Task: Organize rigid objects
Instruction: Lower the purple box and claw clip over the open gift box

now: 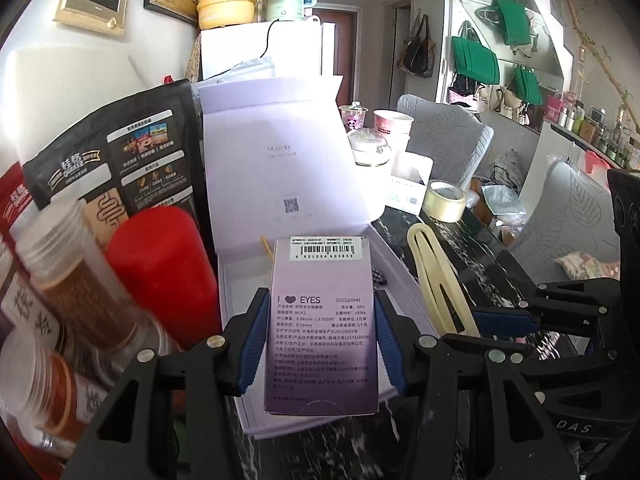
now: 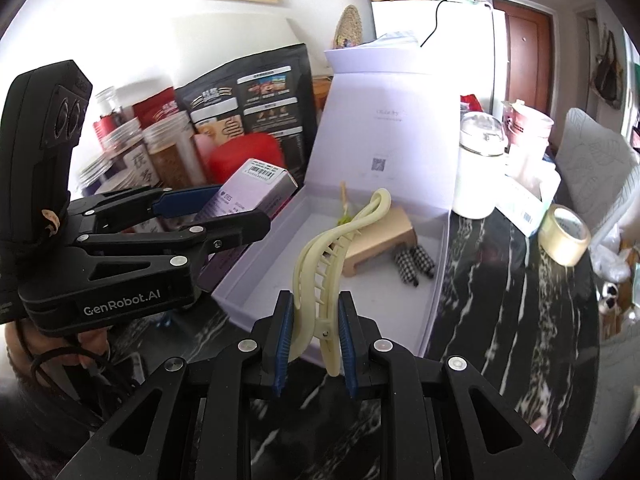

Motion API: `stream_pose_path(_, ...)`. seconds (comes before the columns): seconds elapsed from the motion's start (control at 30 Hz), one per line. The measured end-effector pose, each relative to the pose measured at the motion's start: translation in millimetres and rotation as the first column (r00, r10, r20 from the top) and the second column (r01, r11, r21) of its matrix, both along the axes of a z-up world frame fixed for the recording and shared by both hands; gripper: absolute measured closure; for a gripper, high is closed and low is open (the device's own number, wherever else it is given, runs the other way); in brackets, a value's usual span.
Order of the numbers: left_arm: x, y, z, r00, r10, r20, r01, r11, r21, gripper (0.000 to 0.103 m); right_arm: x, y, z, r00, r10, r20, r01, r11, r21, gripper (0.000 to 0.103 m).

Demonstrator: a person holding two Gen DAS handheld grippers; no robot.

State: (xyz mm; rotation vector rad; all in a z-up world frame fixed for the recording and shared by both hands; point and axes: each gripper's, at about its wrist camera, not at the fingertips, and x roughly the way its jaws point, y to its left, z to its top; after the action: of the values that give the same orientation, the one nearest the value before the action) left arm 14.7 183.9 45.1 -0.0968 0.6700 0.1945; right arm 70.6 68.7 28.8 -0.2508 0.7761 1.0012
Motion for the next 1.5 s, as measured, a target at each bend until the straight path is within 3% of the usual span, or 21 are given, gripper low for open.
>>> stream_pose_path(0.27,29,20,-24,0.999,0.014,-0.050,-0.016,0.999,-0.041,0.053,31,16,-6,0.999,-0.031,-0.014,0.030,1.000,-0.008,0.081)
stream_pose_path(0.4,38,28,-39,0.996,0.018,-0.088,-0.024,0.997,-0.068,0.053,40,25,-20,0.998,-0.021,-0.064,0.019,1.000,-0.022,0.081)
stream_pose_path(0.97,62,39,-89,0.979,0.002,-0.204,-0.021,0.996,-0.087,0.053,53,45,-82,0.982,-0.067,-0.176,0.049,0.993,-0.108,0.081)
stream_pose_path(1.5,76,43,-122,0.947,-0.013,-0.321,-0.032,0.990,-0.135,0.053,64,56,-112,0.975,-0.089,-0.205,0.050,0.980,-0.190,0.081)
